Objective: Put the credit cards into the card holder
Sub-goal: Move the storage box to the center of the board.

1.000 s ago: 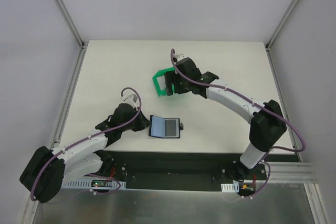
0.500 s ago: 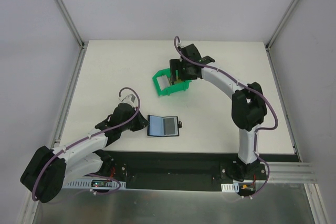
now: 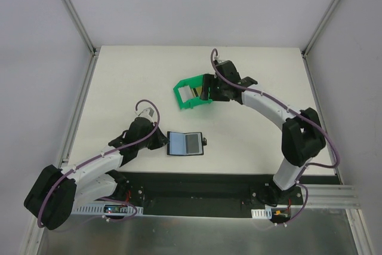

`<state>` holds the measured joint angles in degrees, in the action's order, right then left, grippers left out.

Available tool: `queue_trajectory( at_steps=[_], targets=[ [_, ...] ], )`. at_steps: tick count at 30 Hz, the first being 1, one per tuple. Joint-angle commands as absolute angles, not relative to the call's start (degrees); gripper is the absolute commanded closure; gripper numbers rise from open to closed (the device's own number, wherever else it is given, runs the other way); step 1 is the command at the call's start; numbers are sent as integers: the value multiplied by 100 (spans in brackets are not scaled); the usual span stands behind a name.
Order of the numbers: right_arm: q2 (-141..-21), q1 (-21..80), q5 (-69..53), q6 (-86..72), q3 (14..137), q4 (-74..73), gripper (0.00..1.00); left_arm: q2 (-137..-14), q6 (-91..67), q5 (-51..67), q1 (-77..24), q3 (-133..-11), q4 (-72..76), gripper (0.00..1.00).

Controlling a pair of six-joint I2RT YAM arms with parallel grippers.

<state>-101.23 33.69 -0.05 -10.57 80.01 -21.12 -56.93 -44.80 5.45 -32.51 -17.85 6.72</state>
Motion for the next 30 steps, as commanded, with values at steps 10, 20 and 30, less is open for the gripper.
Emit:
queue_trajectory(
  at_steps=[10, 20, 30],
  targets=[
    [-9237, 4763, -949, -2144, 6356, -1487, 51, -5555, -4359, 475, -3199, -1925, 563, 100],
    [-9150, 4755, -546, -2329, 5344, -1327, 53, -5502, -4298, 483, -3190, -1925, 484, 100],
    [-8886, 4438, -106, -2092, 5036, -1705, 54, -5458, -4289, 457, -3182, -1872, 431, 100]
  ],
)
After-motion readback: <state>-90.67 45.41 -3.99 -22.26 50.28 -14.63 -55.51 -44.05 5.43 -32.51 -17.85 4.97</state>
